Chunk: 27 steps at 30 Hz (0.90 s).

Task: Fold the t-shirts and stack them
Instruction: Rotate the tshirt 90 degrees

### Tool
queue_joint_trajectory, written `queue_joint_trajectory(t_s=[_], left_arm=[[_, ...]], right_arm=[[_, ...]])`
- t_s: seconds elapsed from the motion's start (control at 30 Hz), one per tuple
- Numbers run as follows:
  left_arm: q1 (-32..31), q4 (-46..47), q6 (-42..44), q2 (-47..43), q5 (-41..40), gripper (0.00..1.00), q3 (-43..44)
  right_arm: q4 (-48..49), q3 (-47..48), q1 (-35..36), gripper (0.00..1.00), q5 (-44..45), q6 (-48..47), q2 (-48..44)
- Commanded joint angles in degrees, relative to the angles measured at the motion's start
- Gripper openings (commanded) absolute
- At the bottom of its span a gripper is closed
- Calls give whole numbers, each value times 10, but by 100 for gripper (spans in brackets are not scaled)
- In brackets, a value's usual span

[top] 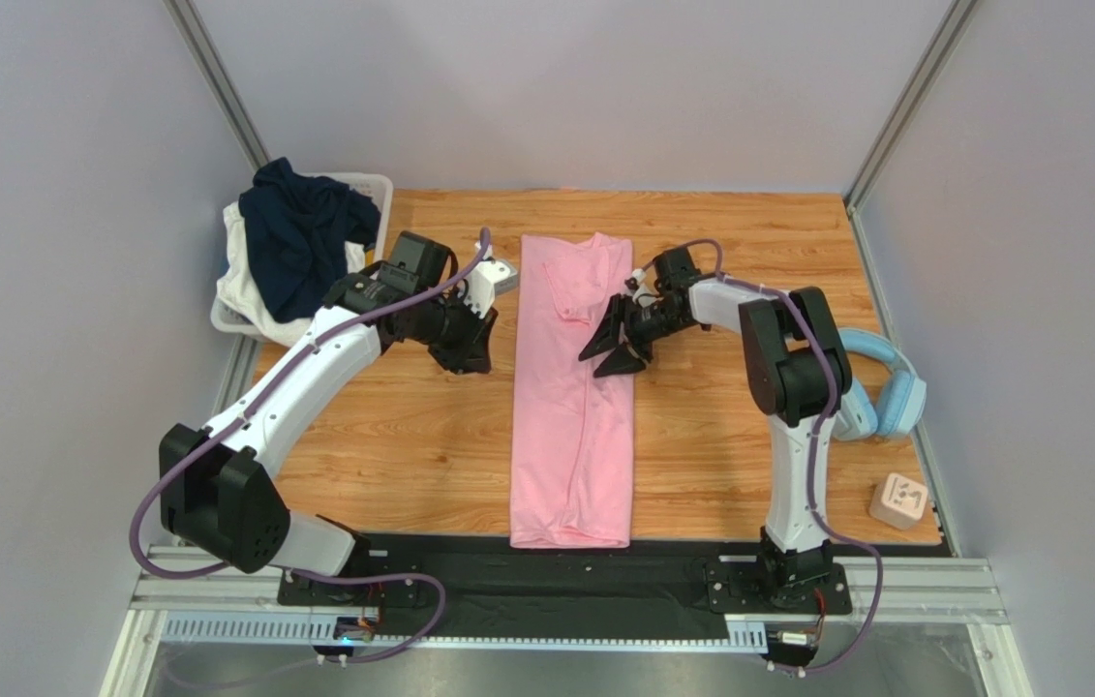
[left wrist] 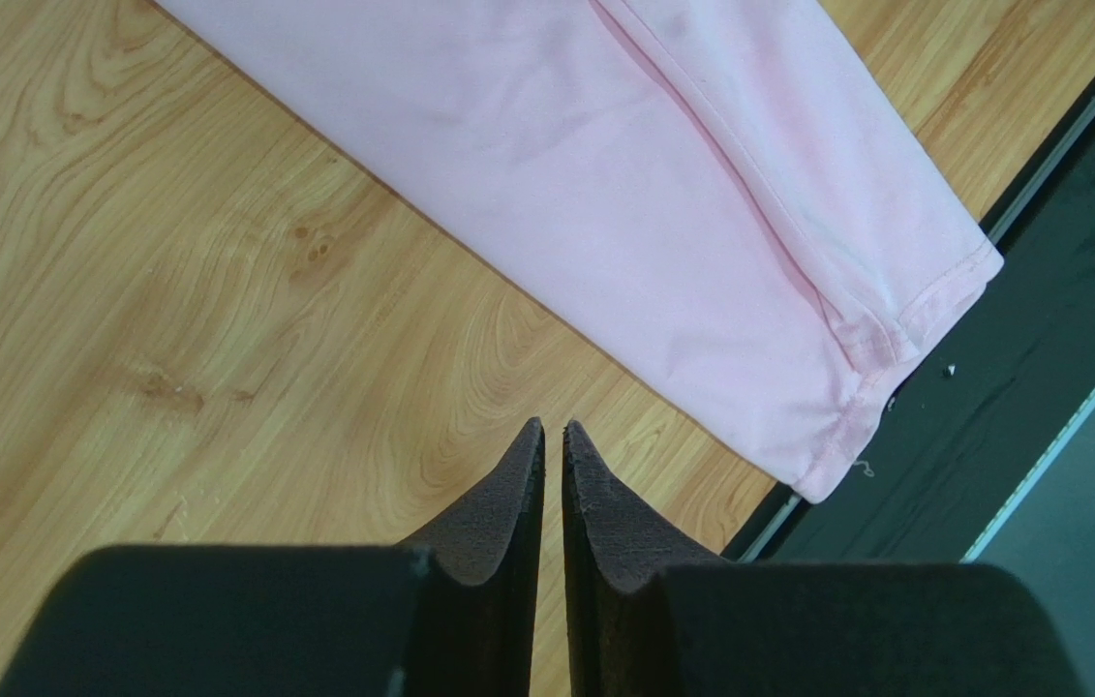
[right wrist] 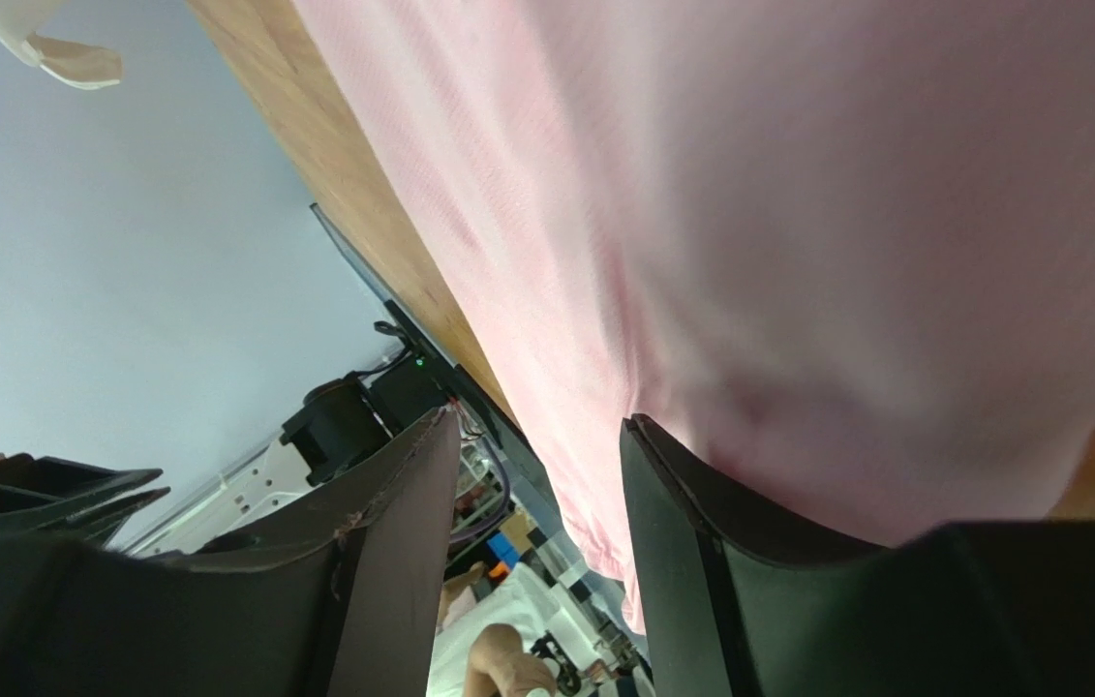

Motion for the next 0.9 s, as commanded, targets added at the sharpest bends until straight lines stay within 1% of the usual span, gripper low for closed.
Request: queue_joint_trajectory(t_s=[0.0,0.1,0.3,0.4,0.43,0.53,0.63,0.7,0.77,0.8,0.87], left_arm=[[0,3,5,-7,-3,15,-3],[0,4,3,-1,0,15,-5],[0,9,-5,30,2,15,-9],[-4,9,-7,35,10,15,-21],[-7,10,-6,35,8,15,-24],[-30,10,0,25,-13,15,-38],[-60,13,2,16,-35,15,-43],[-71,12,3,18,-45,15,-29],[-71,14,-2,24,-55,15,-11],[-70,15,-3,27,-62,15,11],[-70,33,-16,43,-86,16,31]], right_arm=[[-39,-18,15,51,49,-23,-110],[-45,-48,22,51,71,-30,-144],[-10,-137,37,51,67,-16,-178],[31,-187,52,51,60,6,-181],[55,-197,60,51,54,12,-179],[76,-223,78,51,51,17,-166],[79,-224,82,49,47,17,-145],[71,-216,82,47,41,19,-151],[60,-193,82,48,43,20,-176],[39,-180,80,48,43,21,-183],[18,-124,75,48,41,17,-196]])
